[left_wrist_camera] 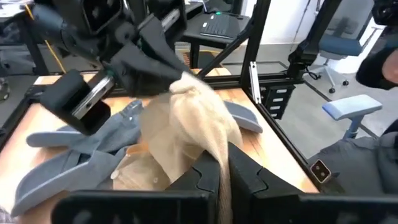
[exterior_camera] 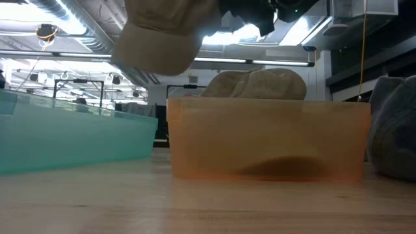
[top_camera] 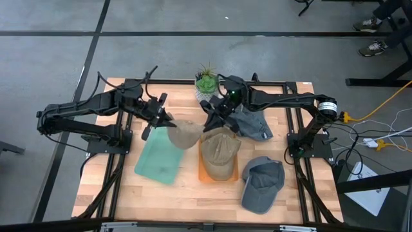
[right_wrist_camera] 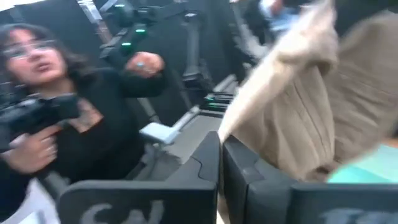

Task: Pick & Place hat
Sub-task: Put the brown cap into the orange bin

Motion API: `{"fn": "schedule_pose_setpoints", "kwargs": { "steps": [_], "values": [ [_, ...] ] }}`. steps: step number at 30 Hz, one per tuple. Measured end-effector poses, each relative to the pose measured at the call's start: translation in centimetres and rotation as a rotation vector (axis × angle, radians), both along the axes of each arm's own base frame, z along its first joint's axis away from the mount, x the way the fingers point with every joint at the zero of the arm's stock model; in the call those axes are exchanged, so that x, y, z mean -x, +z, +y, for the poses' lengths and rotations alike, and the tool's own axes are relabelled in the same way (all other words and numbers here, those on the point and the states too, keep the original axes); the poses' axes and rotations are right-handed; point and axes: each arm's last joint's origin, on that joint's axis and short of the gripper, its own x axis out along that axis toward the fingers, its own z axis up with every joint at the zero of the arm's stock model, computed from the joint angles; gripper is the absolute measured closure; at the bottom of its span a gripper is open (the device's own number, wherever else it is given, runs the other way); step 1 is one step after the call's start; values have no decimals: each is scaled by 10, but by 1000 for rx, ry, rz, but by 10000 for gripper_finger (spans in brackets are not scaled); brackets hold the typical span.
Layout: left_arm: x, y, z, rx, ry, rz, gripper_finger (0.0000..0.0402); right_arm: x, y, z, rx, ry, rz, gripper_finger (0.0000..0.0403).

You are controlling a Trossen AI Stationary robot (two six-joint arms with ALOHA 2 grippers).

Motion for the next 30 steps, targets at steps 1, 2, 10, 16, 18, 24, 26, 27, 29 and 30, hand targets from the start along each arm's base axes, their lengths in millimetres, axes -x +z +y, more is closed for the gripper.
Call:
{"fn": "schedule_pose_setpoints", "kwargs": {
  "steps": [1, 2, 10, 16, 18, 24, 26, 27, 29, 30],
  "values": [
    [0, 0, 0, 3, -10, -1, 397, 0, 1, 0, -1, 24, -11, 397],
    [0, 0, -1, 8, -26, -3, 397, 1, 2, 1, 0, 43, -23, 395],
    [-1, 4, -3, 20, -100, -50, 397, 0, 4, 0, 12, 14, -44, 394],
    [-1, 4, -3, 21, -102, -49, 393, -1, 4, 0, 32, -29, -62, 326],
    [-1, 4, -3, 21, -102, -49, 396, -1, 4, -1, 25, -69, -50, 291],
    [-1, 4, -3, 24, -100, -48, 393, -4, 4, -12, 40, -288, -45, 193],
    [-1, 4, -3, 34, -97, -45, 394, -4, 5, -16, 48, -354, -57, 171],
    [-1, 4, -3, 35, -95, -44, 395, -4, 7, -17, 50, -374, -58, 162],
    [-1, 4, -2, 41, -86, -41, 397, -5, 12, -19, 54, -405, -60, 149],
    [-1, 4, -2, 45, -85, -40, 397, -6, 15, -20, 64, -416, -64, 145]
  ]
}}
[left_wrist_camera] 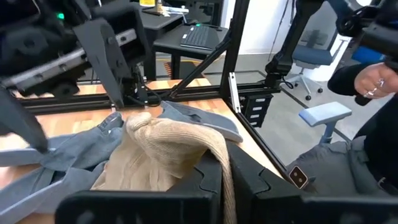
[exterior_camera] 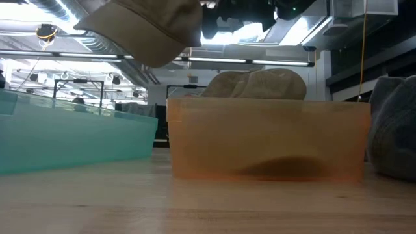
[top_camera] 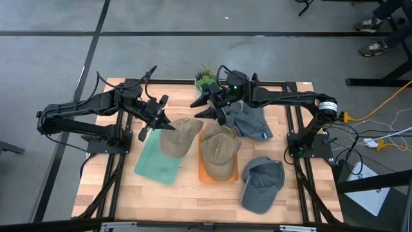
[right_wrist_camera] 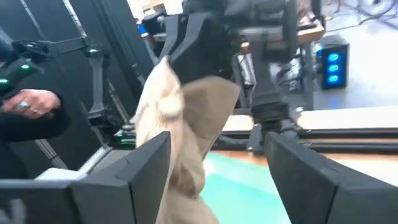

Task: Pick & Place hat
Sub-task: Put the brown cap into the orange bin

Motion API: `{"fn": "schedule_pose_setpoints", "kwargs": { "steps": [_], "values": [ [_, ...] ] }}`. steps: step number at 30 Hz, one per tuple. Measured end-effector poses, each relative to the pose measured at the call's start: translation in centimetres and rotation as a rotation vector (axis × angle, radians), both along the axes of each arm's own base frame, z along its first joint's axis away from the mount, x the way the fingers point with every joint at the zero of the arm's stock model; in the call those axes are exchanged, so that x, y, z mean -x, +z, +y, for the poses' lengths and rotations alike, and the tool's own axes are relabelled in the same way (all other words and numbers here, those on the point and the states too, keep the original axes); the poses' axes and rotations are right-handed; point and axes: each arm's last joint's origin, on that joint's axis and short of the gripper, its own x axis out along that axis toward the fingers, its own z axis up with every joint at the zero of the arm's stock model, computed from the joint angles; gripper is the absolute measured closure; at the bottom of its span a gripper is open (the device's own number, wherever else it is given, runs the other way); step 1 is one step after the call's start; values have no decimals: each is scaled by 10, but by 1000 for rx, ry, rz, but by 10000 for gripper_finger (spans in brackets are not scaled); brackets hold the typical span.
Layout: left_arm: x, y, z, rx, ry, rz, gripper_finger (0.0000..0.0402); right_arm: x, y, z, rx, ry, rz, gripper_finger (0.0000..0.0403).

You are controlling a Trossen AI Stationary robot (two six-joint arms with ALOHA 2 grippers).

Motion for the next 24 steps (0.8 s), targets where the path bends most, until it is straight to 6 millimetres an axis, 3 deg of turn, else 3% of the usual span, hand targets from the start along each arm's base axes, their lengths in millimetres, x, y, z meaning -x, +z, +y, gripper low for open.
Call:
{"fn": "schedule_pose_setpoints", "kwargs": {
  "steps": [7, 15, 24],
  "values": [
    [0, 0, 0, 13, 6, 5, 395, -5, 27, -1, 41, -1, 93, 138],
    [0, 0, 0, 14, 7, 6, 392, -30, 30, -5, -5, 154, 212, 138],
    [-1, 0, 2, 0, 58, 9, 391, -51, 23, 11, -38, 297, 251, 138]
  ]
}}
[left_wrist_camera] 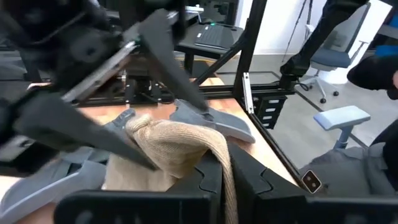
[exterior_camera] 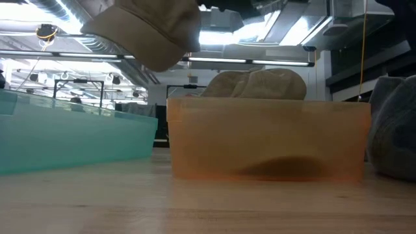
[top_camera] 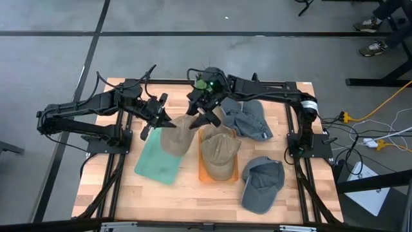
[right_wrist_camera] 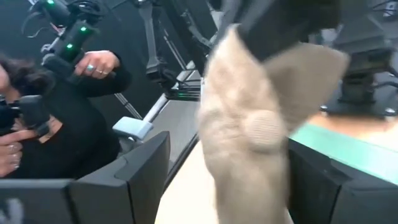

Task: Pick & Place hat
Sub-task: Put the brown cap into the orange bin

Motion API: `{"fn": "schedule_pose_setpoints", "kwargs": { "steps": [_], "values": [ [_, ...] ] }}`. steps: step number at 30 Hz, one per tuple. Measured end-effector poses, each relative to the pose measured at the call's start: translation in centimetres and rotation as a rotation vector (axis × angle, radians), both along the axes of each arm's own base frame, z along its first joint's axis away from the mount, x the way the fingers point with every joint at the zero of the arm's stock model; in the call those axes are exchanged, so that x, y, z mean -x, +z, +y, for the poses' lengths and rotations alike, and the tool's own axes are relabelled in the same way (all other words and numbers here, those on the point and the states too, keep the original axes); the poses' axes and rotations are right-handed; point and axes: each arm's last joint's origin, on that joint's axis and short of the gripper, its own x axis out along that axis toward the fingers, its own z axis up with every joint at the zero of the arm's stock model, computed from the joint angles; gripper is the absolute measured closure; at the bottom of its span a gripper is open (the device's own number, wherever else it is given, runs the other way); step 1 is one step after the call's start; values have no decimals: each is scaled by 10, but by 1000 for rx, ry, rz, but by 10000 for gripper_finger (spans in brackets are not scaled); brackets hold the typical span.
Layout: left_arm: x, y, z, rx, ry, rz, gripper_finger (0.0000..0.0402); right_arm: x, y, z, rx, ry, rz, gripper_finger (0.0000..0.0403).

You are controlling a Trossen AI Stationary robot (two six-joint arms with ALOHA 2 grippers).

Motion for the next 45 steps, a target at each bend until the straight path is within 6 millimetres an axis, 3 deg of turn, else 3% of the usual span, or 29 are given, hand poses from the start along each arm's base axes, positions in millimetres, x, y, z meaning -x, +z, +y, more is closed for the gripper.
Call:
{"fn": "schedule_pose_setpoints", "kwargs": {
  "steps": [6, 17, 24, 34, 41, 45],
  "values": [
    [0, 0, 0, 0, -1, 0, 394, -2, -1, 8, 2, 21, 1, 181],
    [0, 0, 0, 1, 0, 0, 380, -2, -1, 10, 1, 24, 0, 387],
    [0, 0, 0, 26, 6, 14, 356, -2, -1, 10, -2, 23, 4, 388],
    [0, -1, 0, 16, 11, 13, 268, 0, -5, 12, -70, 16, 106, 392],
    [2, -9, 5, -86, 162, 90, 235, 9, -8, 25, -128, 95, 228, 394],
    [3, -11, 7, -112, 239, 118, 233, 17, 3, 38, -130, 117, 239, 394]
  ]
}}
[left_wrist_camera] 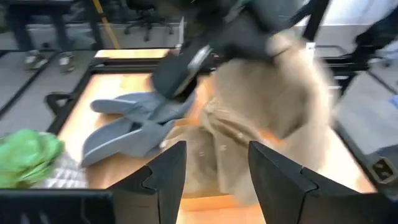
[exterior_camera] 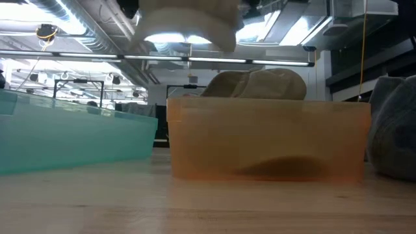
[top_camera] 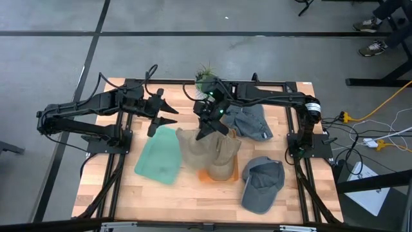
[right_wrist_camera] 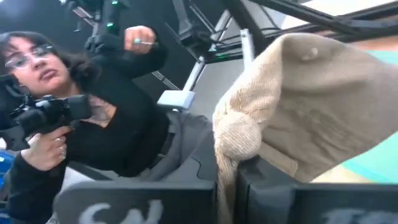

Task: Pick & Place hat
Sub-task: Put the brown cap into the orange bin

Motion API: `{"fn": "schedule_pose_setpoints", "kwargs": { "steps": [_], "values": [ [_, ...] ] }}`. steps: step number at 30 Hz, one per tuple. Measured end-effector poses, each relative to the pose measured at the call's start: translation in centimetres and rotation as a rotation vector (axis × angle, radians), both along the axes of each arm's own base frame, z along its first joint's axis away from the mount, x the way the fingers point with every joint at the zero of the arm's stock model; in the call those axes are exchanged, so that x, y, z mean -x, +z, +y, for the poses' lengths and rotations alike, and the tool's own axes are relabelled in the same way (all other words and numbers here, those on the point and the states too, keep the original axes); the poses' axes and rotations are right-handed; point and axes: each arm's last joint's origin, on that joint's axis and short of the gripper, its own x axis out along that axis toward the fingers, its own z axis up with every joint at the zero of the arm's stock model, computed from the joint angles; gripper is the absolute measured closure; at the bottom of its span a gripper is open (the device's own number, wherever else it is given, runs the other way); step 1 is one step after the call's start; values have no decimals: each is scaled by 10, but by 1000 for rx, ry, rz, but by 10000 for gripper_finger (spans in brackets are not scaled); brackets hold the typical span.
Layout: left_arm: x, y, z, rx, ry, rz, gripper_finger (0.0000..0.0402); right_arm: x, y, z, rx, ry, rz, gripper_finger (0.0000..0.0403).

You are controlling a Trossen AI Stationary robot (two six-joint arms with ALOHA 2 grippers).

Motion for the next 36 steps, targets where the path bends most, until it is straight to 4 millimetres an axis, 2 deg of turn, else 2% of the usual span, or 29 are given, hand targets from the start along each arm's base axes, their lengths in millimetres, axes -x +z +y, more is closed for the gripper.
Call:
{"fn": "schedule_pose_setpoints", "kwargs": {
  "steps": [5, 14, 20, 32, 36],
  "values": [
    [0, 0, 1, -9, 21, 2, 238, 18, 19, 23, -4, 49, 9, 394],
    [0, -1, 1, -8, 22, 9, 236, 53, 28, 53, 157, -19, 158, 391],
    [0, -1, 0, 1, 20, 12, 240, 61, 30, 69, 188, 8, 181, 391],
    [1, -1, 0, 5, 20, 14, 242, 65, 22, 80, 386, -41, 180, 389],
    [1, -1, 0, 6, 20, 14, 241, 63, 7, 80, 389, -44, 228, 392]
  ]
}}
